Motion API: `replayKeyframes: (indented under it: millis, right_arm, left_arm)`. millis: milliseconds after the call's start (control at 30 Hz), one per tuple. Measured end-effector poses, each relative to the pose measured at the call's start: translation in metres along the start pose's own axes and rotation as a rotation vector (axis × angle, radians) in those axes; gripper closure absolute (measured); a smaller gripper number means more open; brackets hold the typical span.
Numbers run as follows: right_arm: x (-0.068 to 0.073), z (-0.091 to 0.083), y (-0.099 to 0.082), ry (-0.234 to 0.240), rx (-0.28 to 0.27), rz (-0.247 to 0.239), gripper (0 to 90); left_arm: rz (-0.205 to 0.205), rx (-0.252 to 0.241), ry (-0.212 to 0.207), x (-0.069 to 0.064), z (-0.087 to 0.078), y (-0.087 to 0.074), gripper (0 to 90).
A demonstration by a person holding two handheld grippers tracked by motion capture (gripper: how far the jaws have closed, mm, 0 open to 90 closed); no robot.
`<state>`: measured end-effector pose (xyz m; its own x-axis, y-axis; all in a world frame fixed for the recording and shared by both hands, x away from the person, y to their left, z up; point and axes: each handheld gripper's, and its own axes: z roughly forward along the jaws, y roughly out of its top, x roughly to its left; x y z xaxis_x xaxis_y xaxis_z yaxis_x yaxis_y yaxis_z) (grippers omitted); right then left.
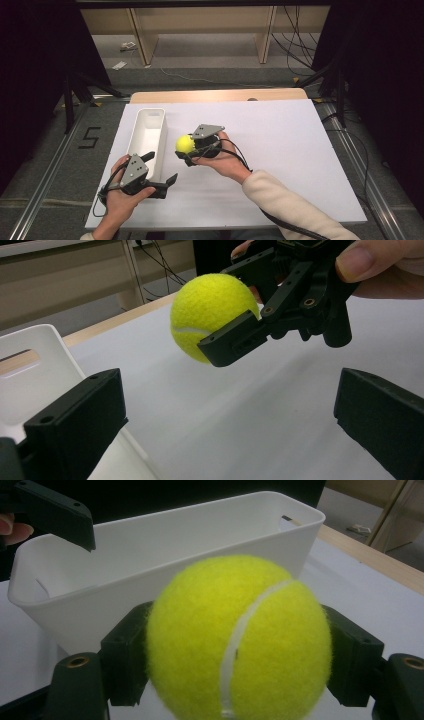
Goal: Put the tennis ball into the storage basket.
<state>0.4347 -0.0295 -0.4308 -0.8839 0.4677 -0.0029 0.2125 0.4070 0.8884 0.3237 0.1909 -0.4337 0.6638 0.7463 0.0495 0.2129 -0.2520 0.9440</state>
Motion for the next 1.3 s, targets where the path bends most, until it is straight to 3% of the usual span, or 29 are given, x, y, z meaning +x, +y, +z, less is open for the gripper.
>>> replayKeyframes:
  millis: [1300]
  right_arm:
    - [-0.001, 0.006, 0.013, -0.017, -0.010, -0.007, 26.5]
  left_arm:
    - [0.000, -0.005, 0.001, -0.001, 0.000, 0.001, 0.0]
